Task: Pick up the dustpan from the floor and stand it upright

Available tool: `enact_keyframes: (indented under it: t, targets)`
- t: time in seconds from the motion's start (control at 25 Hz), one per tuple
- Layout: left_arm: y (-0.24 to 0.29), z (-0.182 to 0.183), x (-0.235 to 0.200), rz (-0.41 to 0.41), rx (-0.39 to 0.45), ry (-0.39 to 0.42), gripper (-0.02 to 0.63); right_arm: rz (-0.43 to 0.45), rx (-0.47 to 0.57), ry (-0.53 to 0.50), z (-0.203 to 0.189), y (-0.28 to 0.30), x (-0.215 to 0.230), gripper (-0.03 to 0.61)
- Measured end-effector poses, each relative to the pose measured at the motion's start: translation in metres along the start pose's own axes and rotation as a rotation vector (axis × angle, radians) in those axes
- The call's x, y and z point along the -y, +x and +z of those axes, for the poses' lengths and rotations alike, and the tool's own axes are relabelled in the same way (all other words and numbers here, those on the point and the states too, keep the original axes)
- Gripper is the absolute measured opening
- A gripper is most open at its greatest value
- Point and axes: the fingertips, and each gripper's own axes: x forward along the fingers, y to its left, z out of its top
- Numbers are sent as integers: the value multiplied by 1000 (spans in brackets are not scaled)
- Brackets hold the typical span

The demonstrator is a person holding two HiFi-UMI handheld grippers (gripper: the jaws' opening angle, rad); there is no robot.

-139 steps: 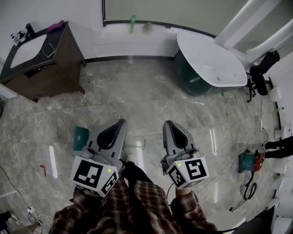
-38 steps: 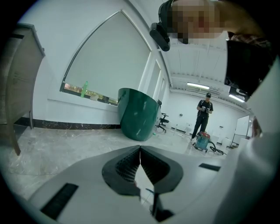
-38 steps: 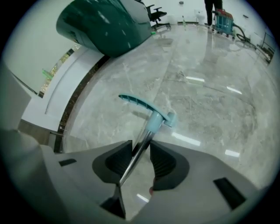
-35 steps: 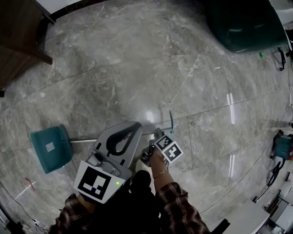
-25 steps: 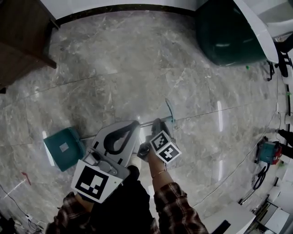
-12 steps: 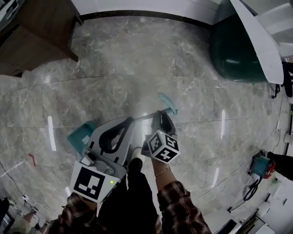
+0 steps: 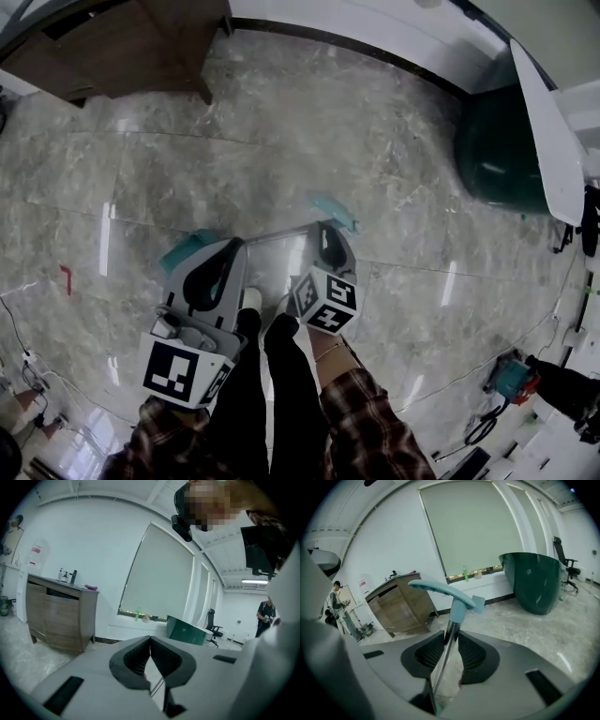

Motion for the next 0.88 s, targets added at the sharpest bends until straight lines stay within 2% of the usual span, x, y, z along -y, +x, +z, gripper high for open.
enact_keyframes:
  t: [0.2,0.36,0.68,0.88]
  targets:
    - [-58,15,-39,61,17,-19,11,31,3,-90,-1,-21,-63,100]
    - [-102,25,-67,72,23,-34,11,31,11,-139,-6,-39,-115,98]
    - [-169,34,-96,58,29,-36,11,35,22,-196,-28,-75,-188,92]
    - [-197,33,-91,27,24,-36,11,50,22,-202,-46,-98,-216,89]
